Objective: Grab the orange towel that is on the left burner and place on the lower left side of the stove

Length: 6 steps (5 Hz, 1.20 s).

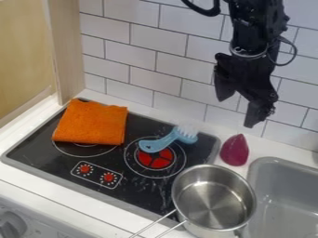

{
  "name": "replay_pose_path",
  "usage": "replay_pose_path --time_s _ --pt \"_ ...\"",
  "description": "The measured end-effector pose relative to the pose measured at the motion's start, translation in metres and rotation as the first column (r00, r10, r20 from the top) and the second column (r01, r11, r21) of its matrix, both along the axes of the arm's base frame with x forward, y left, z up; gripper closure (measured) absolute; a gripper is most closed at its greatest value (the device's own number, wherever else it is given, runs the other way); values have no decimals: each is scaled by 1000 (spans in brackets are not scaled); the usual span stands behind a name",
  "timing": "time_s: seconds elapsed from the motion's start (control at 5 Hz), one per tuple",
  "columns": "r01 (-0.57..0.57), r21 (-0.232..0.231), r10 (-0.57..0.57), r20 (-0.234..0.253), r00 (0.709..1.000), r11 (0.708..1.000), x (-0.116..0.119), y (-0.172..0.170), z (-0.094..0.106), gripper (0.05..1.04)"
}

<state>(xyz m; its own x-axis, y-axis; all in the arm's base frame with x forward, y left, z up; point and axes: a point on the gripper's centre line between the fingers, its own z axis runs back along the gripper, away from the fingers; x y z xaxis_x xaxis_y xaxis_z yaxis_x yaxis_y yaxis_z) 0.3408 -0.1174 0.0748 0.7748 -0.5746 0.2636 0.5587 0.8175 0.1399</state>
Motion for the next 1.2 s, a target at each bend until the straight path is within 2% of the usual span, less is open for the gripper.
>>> replay_pose_path --time_s 0.2,0.4,0.6,0.8,1.0,1.2 --pt "-2 22 3 -69 998 1000 -15 5 -20 84" --pt "-55 18 57 -121 991 998 -33 23 -37 84" --pt "-116 -14 114 -102 988 993 -33 43 -30 84" --pt "-171 -25 169 -71 983 985 -26 69 -20 84" --pt "-249 -34 247 -58 967 968 -22 101 -15 84" --pt "-329 -44 325 -72 943 943 -24 133 -15 84"
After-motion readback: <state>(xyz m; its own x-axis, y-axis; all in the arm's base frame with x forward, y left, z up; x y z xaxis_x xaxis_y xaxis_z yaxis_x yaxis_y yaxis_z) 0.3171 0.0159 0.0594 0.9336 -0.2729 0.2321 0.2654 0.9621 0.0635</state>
